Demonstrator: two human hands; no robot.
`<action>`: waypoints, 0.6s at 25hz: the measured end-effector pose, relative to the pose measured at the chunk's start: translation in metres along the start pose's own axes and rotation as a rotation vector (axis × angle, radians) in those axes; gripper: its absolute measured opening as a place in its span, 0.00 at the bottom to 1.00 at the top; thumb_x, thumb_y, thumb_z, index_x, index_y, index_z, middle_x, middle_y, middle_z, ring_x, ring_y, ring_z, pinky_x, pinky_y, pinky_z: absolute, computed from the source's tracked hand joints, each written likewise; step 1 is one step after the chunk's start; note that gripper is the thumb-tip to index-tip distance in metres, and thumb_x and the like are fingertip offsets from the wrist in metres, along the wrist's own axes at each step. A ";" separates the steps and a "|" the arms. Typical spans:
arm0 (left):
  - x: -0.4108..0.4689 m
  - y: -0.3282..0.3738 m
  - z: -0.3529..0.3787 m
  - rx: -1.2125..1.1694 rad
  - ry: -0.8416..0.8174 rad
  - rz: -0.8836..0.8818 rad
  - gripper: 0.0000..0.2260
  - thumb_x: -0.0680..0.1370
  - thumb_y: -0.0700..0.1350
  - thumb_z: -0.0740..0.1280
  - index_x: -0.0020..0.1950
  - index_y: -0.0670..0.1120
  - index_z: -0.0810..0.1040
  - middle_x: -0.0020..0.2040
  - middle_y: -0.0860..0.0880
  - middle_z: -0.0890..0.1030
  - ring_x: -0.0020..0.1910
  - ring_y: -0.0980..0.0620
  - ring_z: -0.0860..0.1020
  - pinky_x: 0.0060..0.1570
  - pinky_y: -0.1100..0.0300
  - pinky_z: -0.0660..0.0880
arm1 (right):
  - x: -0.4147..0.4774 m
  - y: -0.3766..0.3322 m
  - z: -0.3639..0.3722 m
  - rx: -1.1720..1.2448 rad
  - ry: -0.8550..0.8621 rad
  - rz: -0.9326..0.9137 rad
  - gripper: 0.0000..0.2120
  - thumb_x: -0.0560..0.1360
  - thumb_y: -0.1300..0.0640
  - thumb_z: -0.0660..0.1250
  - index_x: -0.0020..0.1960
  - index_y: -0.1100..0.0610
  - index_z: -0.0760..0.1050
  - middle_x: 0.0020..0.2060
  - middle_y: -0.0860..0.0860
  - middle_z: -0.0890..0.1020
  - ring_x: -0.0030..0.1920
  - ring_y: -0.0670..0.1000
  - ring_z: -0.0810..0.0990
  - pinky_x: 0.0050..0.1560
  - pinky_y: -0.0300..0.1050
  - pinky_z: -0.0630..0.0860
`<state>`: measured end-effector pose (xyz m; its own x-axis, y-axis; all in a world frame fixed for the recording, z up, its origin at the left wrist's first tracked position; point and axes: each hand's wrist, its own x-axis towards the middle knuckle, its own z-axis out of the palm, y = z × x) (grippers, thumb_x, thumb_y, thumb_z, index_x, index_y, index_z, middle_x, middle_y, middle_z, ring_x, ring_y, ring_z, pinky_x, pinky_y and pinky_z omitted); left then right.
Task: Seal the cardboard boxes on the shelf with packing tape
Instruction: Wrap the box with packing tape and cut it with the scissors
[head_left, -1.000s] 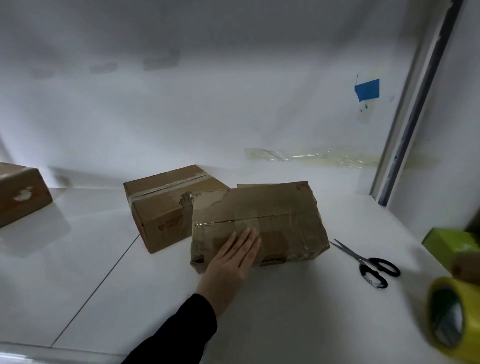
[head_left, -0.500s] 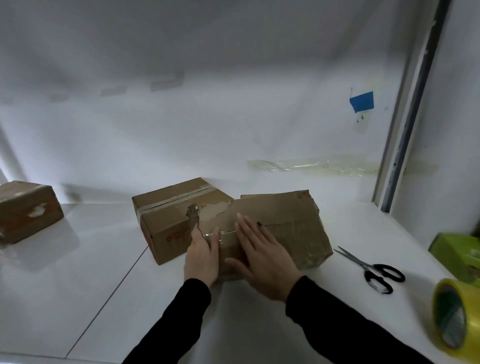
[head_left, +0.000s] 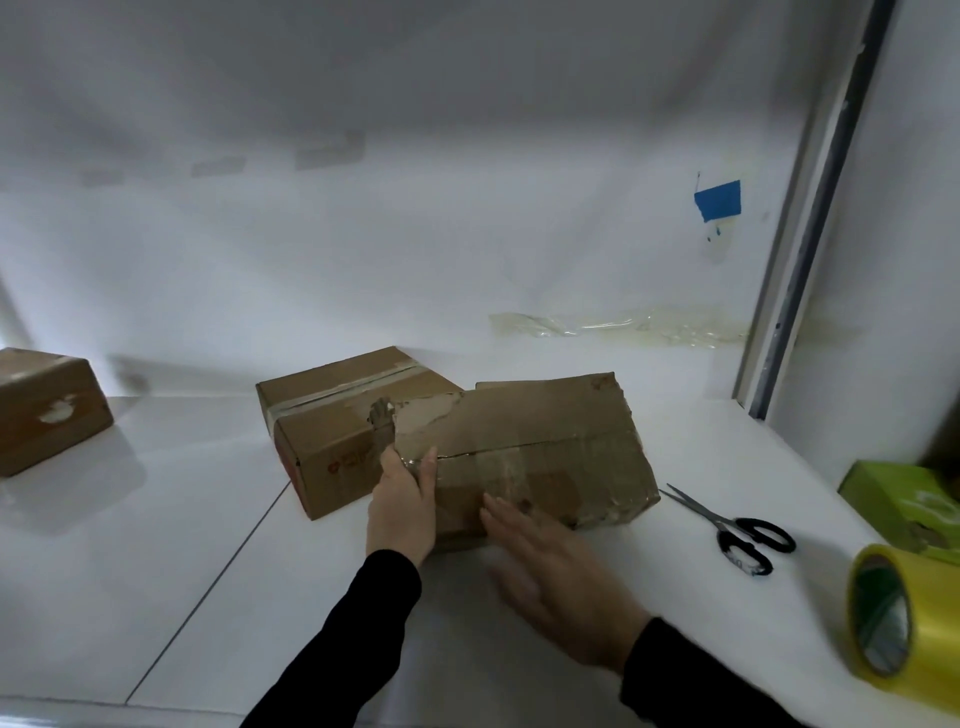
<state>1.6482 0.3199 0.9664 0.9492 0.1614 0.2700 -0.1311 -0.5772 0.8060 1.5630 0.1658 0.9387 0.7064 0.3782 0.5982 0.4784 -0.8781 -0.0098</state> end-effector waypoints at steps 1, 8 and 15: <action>0.000 0.001 -0.001 -0.007 -0.016 -0.001 0.18 0.81 0.54 0.54 0.61 0.40 0.65 0.52 0.40 0.78 0.51 0.40 0.77 0.49 0.53 0.73 | 0.008 0.015 -0.008 0.053 0.102 0.065 0.24 0.81 0.46 0.50 0.64 0.60 0.75 0.65 0.54 0.76 0.63 0.52 0.76 0.65 0.44 0.68; 0.004 -0.011 -0.012 -0.407 -0.203 -0.194 0.22 0.79 0.55 0.60 0.67 0.42 0.68 0.60 0.46 0.77 0.57 0.48 0.75 0.60 0.54 0.71 | 0.018 0.100 -0.041 1.114 -0.061 1.073 0.28 0.75 0.40 0.60 0.69 0.56 0.68 0.64 0.52 0.76 0.59 0.48 0.77 0.56 0.39 0.73; 0.013 0.027 -0.112 -0.484 -0.225 -0.162 0.17 0.80 0.57 0.55 0.51 0.48 0.79 0.34 0.53 0.83 0.31 0.55 0.78 0.28 0.67 0.72 | 0.041 0.076 -0.104 1.031 -0.074 0.931 0.20 0.78 0.39 0.52 0.49 0.48 0.79 0.44 0.47 0.84 0.46 0.49 0.81 0.45 0.44 0.76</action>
<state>1.6247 0.3961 1.0508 0.9988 0.0123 0.0465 -0.0447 -0.1167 0.9922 1.5736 0.0837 1.0458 0.9842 -0.1771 0.0025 -0.0363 -0.2153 -0.9759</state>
